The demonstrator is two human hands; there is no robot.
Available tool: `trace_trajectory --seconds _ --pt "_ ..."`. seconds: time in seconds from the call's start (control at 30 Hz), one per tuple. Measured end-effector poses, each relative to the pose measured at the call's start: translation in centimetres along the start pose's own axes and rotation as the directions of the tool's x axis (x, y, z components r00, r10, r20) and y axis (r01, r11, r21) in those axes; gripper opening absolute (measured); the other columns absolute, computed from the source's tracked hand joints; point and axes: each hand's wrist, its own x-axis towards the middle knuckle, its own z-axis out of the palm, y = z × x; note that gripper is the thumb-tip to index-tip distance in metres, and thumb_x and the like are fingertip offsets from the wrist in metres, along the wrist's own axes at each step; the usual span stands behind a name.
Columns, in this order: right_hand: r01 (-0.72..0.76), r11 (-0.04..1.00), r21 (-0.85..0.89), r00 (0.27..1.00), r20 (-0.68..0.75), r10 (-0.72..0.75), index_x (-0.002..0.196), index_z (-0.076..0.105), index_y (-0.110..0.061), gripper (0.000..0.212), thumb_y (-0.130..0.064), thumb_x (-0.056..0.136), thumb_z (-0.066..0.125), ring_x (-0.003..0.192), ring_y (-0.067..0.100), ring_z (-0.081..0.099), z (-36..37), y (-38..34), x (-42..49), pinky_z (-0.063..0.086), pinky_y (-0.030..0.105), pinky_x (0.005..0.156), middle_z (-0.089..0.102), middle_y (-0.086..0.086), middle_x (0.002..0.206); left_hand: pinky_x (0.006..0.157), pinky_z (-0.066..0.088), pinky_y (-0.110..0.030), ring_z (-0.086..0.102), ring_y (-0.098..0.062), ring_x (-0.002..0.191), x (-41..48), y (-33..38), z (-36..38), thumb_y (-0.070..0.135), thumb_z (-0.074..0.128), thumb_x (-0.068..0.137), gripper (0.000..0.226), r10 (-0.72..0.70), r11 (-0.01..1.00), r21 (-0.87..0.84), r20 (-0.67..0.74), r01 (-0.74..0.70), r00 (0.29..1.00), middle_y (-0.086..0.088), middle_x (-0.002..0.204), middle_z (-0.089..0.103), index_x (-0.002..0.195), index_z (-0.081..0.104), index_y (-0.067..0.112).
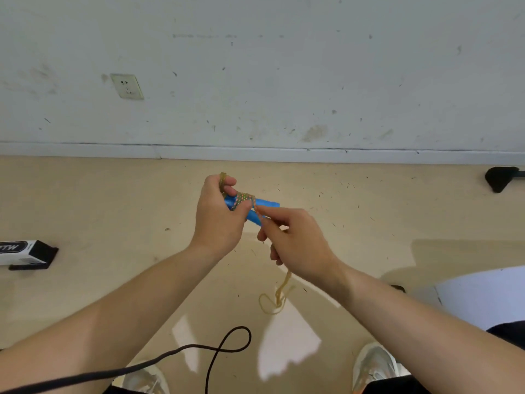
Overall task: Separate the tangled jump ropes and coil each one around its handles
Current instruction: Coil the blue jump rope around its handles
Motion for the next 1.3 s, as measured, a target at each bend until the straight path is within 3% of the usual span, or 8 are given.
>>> trace_trajectory --seconds 0.1,0.2,0.4,0.57,0.63,0.77,1.07,1.3 --pt "0.105 0.985 -0.139 0.993 -0.035 -0.111 0.119 0.068 -0.037 0.034 -0.017 0.101 0.047 0.055 0.018 0.061 1.6 0.8 -0.8 0.051 0.025 0.056 0.067 0.0 0.08 0.068 0.061 -0.028 0.062 -0.024 0.093 -0.3 0.1 0.4 0.005 0.072 0.087 0.038 -0.198 0.96 -0.207 -0.027 0.188 0.98 0.004 0.099 0.046 0.112 0.048 0.02" --pt "0.217 0.877 -0.429 0.974 0.035 -0.225 0.133 0.058 -0.028 0.038 -0.013 0.1 0.046 0.073 0.024 0.059 2.6 2.2 -1.1 0.051 0.04 0.071 0.062 0.004 0.086 0.06 0.058 -0.023 0.061 -0.021 0.094 -0.1 0.4 0.3 0.003 0.067 0.091 0.033 -0.365 0.874 -0.343 0.0 0.343 0.931 0.002 0.098 0.046 0.116 0.049 0.014" --pt "0.295 0.71 -0.639 0.951 0.129 -0.279 0.154 0.032 -0.021 0.06 -0.006 0.097 0.043 0.076 0.027 0.054 3.3 3.1 -1.3 0.051 0.043 0.066 0.052 0.004 0.094 0.078 0.061 -0.037 0.066 -0.022 0.084 0.1 0.7 -0.1 0.01 0.08 0.082 0.046 -0.468 0.8 -0.387 0.077 0.459 0.881 -0.002 0.098 0.047 0.117 0.05 0.01" --pt "0.131 0.954 -0.269 0.99 -0.02 -0.141 0.114 0.064 -0.015 0.025 -0.018 0.104 0.041 0.074 0.012 0.057 3.2 2.8 -1.8 0.049 0.03 0.071 0.061 0.0 0.08 0.08 0.061 -0.042 0.065 -0.025 0.085 0.3 1.0 -0.2 0.001 0.08 0.079 0.045 -0.454 0.793 -0.428 0.059 0.434 0.889 -0.005 0.102 0.046 0.112 0.051 0.011" --pt "-0.009 0.994 -0.109 1.0 0.021 0.011 0.096 0.066 -0.019 0.024 -0.023 0.104 0.043 0.062 0.004 0.053 2.8 2.8 -1.4 0.044 0.019 0.062 0.058 -0.008 0.067 0.079 0.062 -0.041 0.065 -0.021 0.075 0.5 1.4 -0.3 -0.001 0.079 0.08 0.046 -0.447 0.756 -0.484 0.111 0.441 0.888 -0.005 0.1 0.045 0.116 0.051 0.007" --pt "-0.161 0.984 -0.074 0.964 0.204 0.173 0.078 0.069 -0.022 0.034 -0.04 0.101 0.051 0.057 0.009 0.042 0.5 3.3 0.3 0.038 0.027 0.063 0.047 -0.009 0.06 0.073 0.062 -0.039 0.069 -0.021 0.077 0.3 2.3 -0.9 -0.004 0.076 0.081 0.046 -0.409 0.701 -0.514 0.278 0.494 0.869 -0.002 0.088 0.047 0.119 0.051 0.003" --pt "-0.123 0.985 -0.12 0.936 0.317 0.155 0.077 0.068 -0.015 0.02 -0.001 0.09 0.062 0.058 0.005 0.041 -4.0 2.6 2.7 0.033 0.016 0.057 0.051 -0.006 0.065 0.071 0.06 -0.035 0.064 -0.013 0.081 -0.1 3.2 -1.8 -0.005 0.077 0.079 0.046 -0.241 0.923 -0.113 0.571 0.367 0.784 -0.001 0.101 0.051 0.117 0.057 0.012" --pt "-0.179 0.98 -0.083 0.933 0.303 0.196 0.09 0.076 -0.011 0.013 -0.016 0.093 0.064 0.058 0.006 0.043 -4.6 2.0 3.1 0.036 0.02 0.057 0.056 -0.014 0.059 0.072 0.06 -0.03 0.061 -0.005 0.073 -0.5 3.0 -1.8 -0.002 0.076 0.082 0.048 -0.182 0.975 0.006 0.585 0.22 0.791 0.001 0.105 0.048 0.119 0.052 0.016"
